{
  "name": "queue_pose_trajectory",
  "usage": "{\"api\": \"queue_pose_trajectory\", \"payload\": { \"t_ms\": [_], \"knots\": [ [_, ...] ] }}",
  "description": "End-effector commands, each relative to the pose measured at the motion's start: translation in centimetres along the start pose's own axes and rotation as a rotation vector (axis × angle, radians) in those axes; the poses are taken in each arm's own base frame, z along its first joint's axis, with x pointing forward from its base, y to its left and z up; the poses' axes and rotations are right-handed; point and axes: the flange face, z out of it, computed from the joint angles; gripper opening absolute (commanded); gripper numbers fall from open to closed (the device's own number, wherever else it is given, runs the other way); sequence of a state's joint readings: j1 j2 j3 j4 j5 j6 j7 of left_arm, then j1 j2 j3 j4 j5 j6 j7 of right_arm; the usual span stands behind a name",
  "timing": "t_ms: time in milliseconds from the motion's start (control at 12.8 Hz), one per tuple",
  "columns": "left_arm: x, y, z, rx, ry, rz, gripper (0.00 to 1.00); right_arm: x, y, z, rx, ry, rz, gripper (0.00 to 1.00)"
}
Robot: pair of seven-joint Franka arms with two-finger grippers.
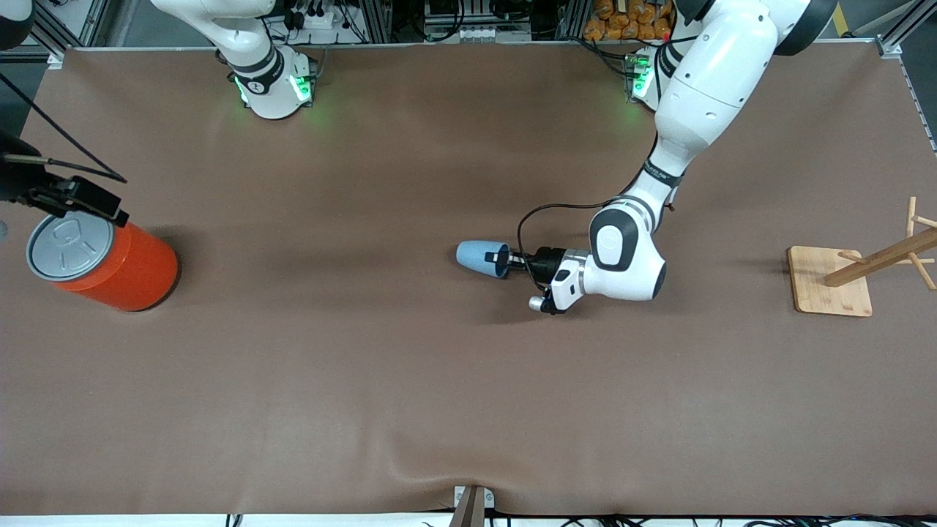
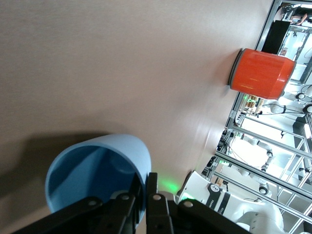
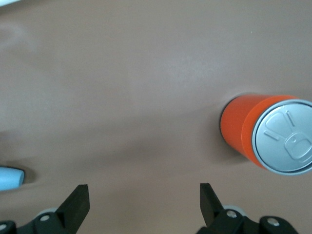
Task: Flip cup
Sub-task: 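Carry the cup with the left gripper toward the wooden stand and lower it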
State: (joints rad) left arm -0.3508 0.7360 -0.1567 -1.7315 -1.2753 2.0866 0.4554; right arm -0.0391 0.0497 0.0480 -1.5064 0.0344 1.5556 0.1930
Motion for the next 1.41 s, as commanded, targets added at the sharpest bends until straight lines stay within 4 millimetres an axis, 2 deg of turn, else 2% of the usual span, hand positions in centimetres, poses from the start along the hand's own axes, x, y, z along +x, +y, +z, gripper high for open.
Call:
{"api": "queue_pose_trajectory", "payload": {
  "t_ms": [0, 78, 157, 235, 392, 627, 705, 940, 1175, 1331],
  "knots": [
    [0.8, 2.2, -2.2, 0.005, 0.044, -0.022, 0.0, 0.0, 0.7, -0.5, 0.007, 0.034, -0.035, 1.0],
    [0.9, 4.0, -4.2, 0.025, 0.06, -0.033, 0.0, 0.6, 0.8, -0.6, -0.002, 0.029, -0.099, 1.0],
    [1.0, 6.1, -6.6, 0.06, 0.082, -0.053, 0.0, 0.3, 0.4, -1.0, -0.025, 0.025, -0.13, 1.0],
    [1.4, 7.9, -11.0, 0.07, 0.132, -0.098, 0.0, 0.0, 0.1, -1.4, -0.055, 0.029, -0.131, 1.0],
    [1.4, 11.1, -15.9, 0.138, 0.168, -0.119, 0.0, -0.7, 0.6, -1.4, -0.025, 0.002, -0.137, 1.0],
    [0.9, 10.7, -23.5, 0.449, 0.247, -0.084, 0.0, -2.6, 0.7, -0.7, -0.011, 0.051, -0.135, 1.0],
    [0.8, 9.5, -25.5, 0.533, 0.255, -0.071, 0.0, -2.6, 0.7, -0.7, -0.011, 0.051, -0.135, 1.0],
    [0.8, 7.6, -27.3, 0.84, 0.249, 0.001, 0.0, -1.7, 1.3, -2.2, -0.012, 0.065, -0.172, 1.0],
    [0.2, 5.8, -27.1, 0.949, 0.32, -0.055, 0.0, -1.9, 0.8, -2.8, -0.021, 0.063, -0.188, 1.0],
    [-0.6, 3.5, -25.7, 0.994, 0.394, -0.035, 0.0, -2.0, 0.6, -2.7, -0.021, 0.058, -0.191, 1.0]
  ]
}}
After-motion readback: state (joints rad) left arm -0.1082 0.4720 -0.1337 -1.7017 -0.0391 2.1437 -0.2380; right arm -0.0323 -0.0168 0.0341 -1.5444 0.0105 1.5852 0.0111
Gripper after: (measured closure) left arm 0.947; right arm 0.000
